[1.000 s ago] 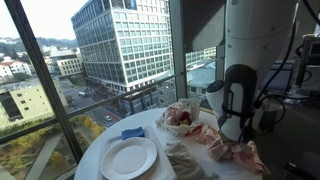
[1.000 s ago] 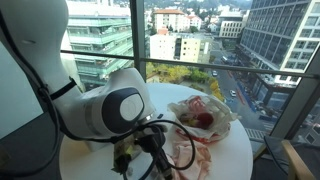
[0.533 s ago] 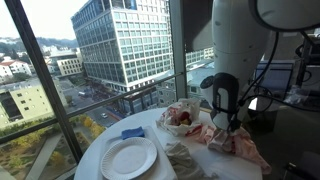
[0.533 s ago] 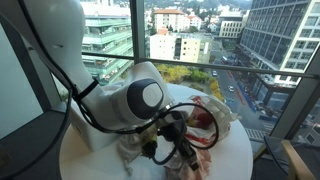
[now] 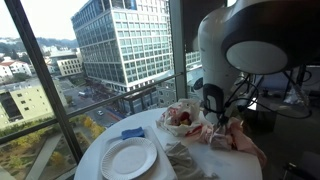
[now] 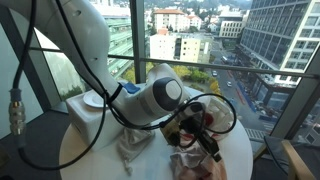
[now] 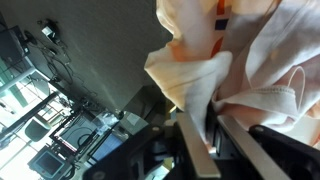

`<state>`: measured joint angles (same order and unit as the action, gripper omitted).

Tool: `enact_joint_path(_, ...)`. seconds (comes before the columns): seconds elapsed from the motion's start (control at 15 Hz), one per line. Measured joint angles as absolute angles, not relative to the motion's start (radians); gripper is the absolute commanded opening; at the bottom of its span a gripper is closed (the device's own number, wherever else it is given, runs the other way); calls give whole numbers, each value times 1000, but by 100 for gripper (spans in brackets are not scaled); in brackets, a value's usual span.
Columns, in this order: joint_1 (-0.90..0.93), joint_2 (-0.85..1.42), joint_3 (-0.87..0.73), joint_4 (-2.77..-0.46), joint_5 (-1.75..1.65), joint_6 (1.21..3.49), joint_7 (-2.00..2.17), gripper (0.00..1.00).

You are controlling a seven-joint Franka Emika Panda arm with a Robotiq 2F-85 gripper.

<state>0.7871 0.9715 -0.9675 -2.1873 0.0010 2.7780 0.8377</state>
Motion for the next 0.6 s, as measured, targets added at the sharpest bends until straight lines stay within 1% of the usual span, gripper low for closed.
enact_joint_path(0.2,785,973,-957,-2191,1,2774,841,78)
enact_joint_path(0.4,830,957,-953,-2240,6,2774,854,99)
enact_joint_path(0.6,868,870,-899,-2307,40,2775,863,100)
